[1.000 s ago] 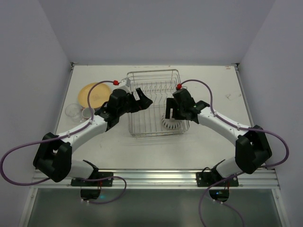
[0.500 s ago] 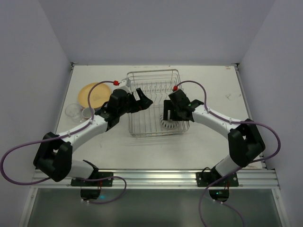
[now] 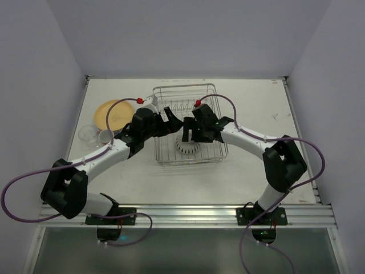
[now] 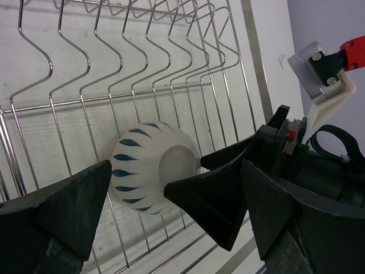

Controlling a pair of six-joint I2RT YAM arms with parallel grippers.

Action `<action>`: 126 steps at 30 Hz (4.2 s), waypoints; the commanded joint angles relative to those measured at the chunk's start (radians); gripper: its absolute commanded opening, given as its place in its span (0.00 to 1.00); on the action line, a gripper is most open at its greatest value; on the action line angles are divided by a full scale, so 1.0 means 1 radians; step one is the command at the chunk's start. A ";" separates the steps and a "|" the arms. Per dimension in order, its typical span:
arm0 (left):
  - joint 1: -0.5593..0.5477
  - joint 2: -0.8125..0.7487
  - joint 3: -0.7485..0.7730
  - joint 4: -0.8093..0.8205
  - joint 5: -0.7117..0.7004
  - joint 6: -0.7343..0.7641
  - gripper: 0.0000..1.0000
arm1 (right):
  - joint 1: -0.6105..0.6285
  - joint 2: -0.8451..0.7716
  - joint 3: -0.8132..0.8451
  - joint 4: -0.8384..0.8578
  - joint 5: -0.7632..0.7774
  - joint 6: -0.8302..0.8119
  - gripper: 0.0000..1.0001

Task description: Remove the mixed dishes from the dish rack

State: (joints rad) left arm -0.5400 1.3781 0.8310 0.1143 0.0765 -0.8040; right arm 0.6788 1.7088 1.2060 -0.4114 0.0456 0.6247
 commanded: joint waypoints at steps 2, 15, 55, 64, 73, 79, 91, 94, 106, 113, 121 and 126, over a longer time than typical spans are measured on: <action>-0.008 0.010 -0.009 0.048 0.014 -0.015 1.00 | -0.002 -0.029 0.026 0.101 -0.069 0.033 0.84; -0.011 0.047 -0.020 0.084 0.042 -0.034 1.00 | -0.067 -0.109 -0.082 0.129 -0.211 0.124 0.98; -0.055 0.125 -0.058 0.214 0.032 -0.126 1.00 | -0.116 -0.190 -0.540 0.703 -0.230 0.452 0.96; -0.055 0.121 -0.052 0.209 0.019 -0.127 1.00 | -0.117 -0.187 -0.603 0.836 -0.213 0.507 0.96; -0.057 0.137 -0.044 0.219 0.005 -0.136 1.00 | -0.117 -0.153 -0.643 0.944 -0.181 0.556 0.95; -0.055 0.170 -0.040 0.258 0.008 -0.147 1.00 | -0.116 -0.089 -0.617 0.964 -0.204 0.578 0.94; -0.055 0.225 -0.001 0.277 0.008 -0.143 1.00 | -0.116 -0.041 -0.602 0.976 -0.190 0.581 0.91; -0.058 0.225 -0.001 0.269 0.008 -0.141 1.00 | -0.116 -0.035 -0.606 0.996 -0.170 0.587 0.90; -0.072 0.240 0.005 0.265 0.006 -0.135 1.00 | -0.116 0.028 -0.580 1.034 -0.139 0.624 0.89; -0.075 0.243 0.020 0.255 0.002 -0.127 1.00 | -0.114 0.022 -0.620 1.099 -0.095 0.622 0.81; -0.078 0.245 0.033 0.246 0.002 -0.121 1.00 | -0.098 -0.083 -0.540 0.896 0.013 0.494 0.79; -0.080 0.246 0.037 0.245 0.002 -0.119 1.00 | -0.085 -0.144 -0.545 0.844 0.103 0.487 0.90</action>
State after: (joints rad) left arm -0.6113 1.6203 0.8322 0.3447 0.0750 -0.9321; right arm 0.5896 1.6203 0.6380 0.4896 0.0360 1.1309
